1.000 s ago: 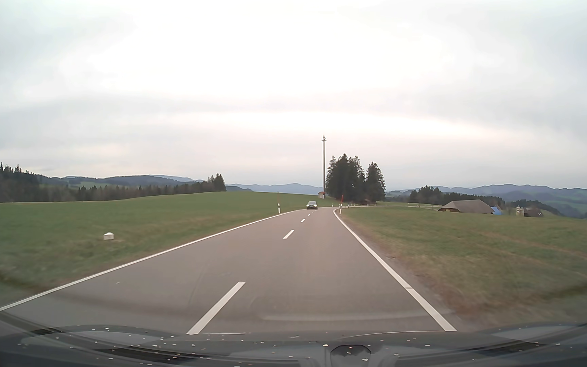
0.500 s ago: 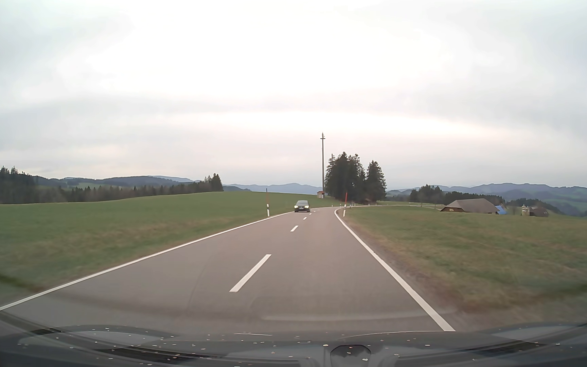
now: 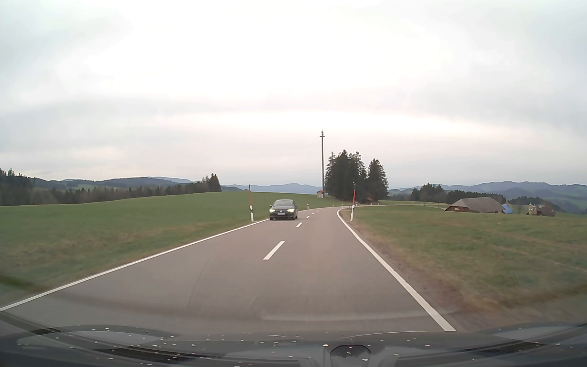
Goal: Follow the waypoints while adhering to traffic rules and regulations
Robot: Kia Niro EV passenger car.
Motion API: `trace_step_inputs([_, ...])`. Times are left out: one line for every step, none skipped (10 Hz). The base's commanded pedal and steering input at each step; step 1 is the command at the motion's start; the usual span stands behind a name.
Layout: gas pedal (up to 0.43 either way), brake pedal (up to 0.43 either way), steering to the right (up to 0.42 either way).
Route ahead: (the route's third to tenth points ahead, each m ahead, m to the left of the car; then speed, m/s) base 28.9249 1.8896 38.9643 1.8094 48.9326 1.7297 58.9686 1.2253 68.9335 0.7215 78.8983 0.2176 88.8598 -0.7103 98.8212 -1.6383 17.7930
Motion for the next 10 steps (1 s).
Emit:
trace_step_inputs([0.059,0.0,0.0])
trace_step_inputs([0.059,0.0,0.0])
trace_step_inputs([0.059,0.0,0.001])
trace_step_inputs([0.059,0.0,0.001])
trace_step_inputs([0.059,0.0,0.0])
trace_step_inputs([0.059,0.0,0.0])
trace_step_inputs([0.059,0.0,0.0])
trace_step_inputs([0.059,0.0,0.001])
trace_step_inputs([0.059,0.0,0.002])
trace_step_inputs([0.059,0.0,0.002])
